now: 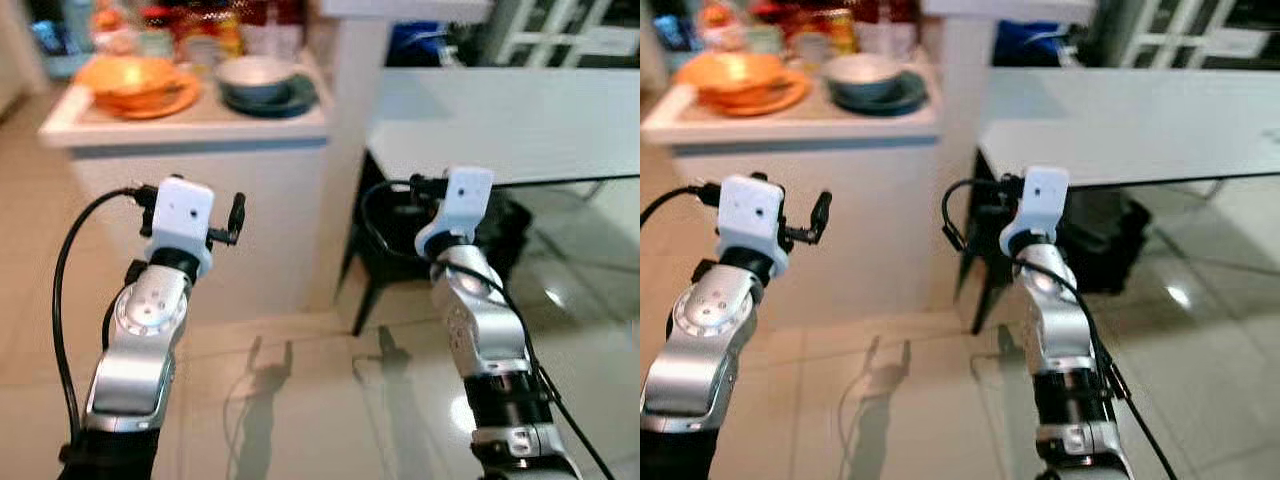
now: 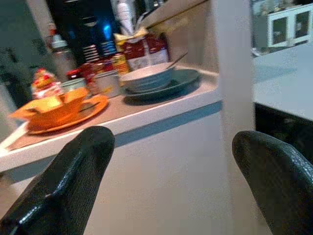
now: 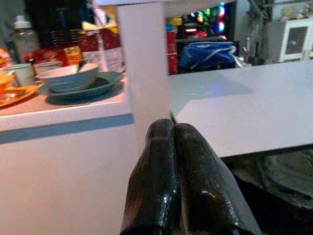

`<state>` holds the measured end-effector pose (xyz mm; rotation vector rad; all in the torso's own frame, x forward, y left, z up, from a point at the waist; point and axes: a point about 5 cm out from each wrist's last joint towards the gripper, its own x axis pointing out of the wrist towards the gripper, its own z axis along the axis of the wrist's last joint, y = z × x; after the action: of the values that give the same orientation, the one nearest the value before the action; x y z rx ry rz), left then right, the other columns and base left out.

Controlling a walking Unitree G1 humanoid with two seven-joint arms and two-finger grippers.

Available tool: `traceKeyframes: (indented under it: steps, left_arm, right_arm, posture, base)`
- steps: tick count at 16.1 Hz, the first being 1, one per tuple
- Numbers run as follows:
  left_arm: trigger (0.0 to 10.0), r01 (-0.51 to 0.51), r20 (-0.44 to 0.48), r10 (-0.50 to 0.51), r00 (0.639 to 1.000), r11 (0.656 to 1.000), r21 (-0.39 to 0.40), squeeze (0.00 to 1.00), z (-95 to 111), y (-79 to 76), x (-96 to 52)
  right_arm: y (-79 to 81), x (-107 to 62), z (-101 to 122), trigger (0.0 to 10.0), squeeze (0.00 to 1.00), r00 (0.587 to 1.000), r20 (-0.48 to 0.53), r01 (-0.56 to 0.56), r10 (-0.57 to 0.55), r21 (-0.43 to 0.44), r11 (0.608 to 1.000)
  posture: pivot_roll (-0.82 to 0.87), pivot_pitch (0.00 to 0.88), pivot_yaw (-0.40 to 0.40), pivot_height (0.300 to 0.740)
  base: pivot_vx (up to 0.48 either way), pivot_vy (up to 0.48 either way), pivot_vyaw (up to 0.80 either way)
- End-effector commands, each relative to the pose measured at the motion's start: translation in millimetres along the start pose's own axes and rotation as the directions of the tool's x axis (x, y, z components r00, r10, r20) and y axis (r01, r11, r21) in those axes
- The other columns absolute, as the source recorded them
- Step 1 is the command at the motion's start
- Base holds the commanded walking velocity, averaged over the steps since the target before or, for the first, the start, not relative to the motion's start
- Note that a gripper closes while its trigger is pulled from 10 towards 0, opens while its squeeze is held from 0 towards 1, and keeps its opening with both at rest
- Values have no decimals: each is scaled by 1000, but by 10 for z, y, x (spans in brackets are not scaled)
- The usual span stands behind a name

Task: Setting the table

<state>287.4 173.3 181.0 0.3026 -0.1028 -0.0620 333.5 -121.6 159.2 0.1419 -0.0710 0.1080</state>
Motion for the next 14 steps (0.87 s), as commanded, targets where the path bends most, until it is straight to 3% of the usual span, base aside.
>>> traceKeyframes:
  steps: [1, 2, 3, 4, 5, 9, 14]
  left_arm:
    - [10000, -4, 11, 4, 1000, 1000, -5, 0, 42, -9, 10]
    - [10000, -10, 6, 11, 1000, 1000, -16, 475, 35, -10, 13]
    - [10000, -17, 0, 17, 1000, 999, -31, 659, 27, -16, 17]
    - [10000, -18, -2, 18, 1000, 999, -35, 949, 26, -24, 21]
    - [10000, -19, -1, 19, 1000, 999, -35, 1000, 27, -24, 21]
    - [10000, -29, 0, 29, 1000, 999, -43, 1000, 30, 1, 8]
    - [10000, -38, -4, 38, 999, 998, -41, 1000, 22, 27, -2]
  right_arm:
    - [-29, 11, 22, 10000, 86, 1000, 10, 2, -2, 18, 1000]
    - [-10, 5, 35, 10000, 1000, 1000, 17, -19, 18, 29, 999]
    - [12, 0, 55, 10000, 1000, 999, 27, -47, 46, 33, 998]
    - [16, 2, 66, 10000, 1000, 998, 30, -62, 61, 27, 998]
    - [21, 6, 72, 10000, 1000, 997, 32, -75, 74, 27, 997]
    - [80, 18, 94, 10000, 1000, 990, 44, -138, 137, 19, 990]
    - [110, 21, 154, 10000, 1000, 985, 75, -160, 157, 31, 987]
  posture:
    - [54, 0, -51, 740]
    - [54, 0, -56, 740]
    - [54, 0, -58, 740]
    - [55, 0, -62, 740]
    - [56, 0, -64, 740]
    - [65, 0, -76, 740]
    - [67, 0, -77, 740]
  base:
    - [405, 0, 0]
    - [356, 0, 0]
    - [345, 0, 0]
    - [341, 0, 0]
    - [337, 0, 0]
    - [339, 0, 0]
    - [340, 0, 800]
